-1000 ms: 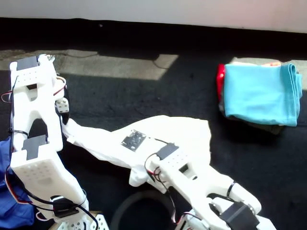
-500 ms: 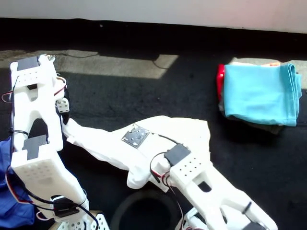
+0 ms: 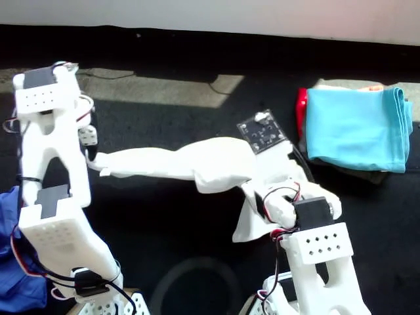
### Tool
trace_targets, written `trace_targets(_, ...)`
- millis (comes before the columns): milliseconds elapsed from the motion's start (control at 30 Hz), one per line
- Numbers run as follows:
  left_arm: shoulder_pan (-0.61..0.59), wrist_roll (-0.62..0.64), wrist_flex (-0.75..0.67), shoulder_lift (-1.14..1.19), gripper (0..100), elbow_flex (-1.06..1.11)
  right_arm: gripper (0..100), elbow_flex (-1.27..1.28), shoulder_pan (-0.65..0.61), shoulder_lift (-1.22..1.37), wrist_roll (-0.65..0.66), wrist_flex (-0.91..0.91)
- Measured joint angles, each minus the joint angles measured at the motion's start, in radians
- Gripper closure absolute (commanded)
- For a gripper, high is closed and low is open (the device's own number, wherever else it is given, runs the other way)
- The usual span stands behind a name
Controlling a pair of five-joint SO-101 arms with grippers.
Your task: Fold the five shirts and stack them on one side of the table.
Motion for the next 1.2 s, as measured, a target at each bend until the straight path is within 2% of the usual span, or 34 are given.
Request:
trace_targets(167,0.124,0.0,0.012,0.0,99,0.008,99.2,0.0,0.064,0.012,0.043,-0.114)
trace_targets(367,0.253,-0.002,0.012,0.0,99,0.083,99.2,0.0,0.204,0.212,0.117,-0.196)
trace_targets(500,0.311,-0.032,0.012,0.0,99,0.163,99.2,0.0,0.244,0.282,0.126,-0.212)
trace_targets(600,0.319,-0.069,0.012,0.0,97,0.23,99.2,0.0,0.245,0.29,0.126,-0.212)
trace_targets(800,0.316,-0.101,0.014,-0.002,79,0.256,99.2,0.0,0.229,0.292,0.126,-0.183)
trace_targets(967,0.275,-0.157,0.014,-0.003,79,0.256,99.2,0.0,0.216,0.292,0.126,-0.169)
trace_targets(1100,0.261,-0.298,0.014,-0.043,80,0.288,99.2,0.0,0.212,0.292,0.126,-0.169)
trace_targets(1200,0.255,-0.451,0.003,-0.061,80,0.338,99.2,0.0,0.212,0.292,0.126,-0.169)
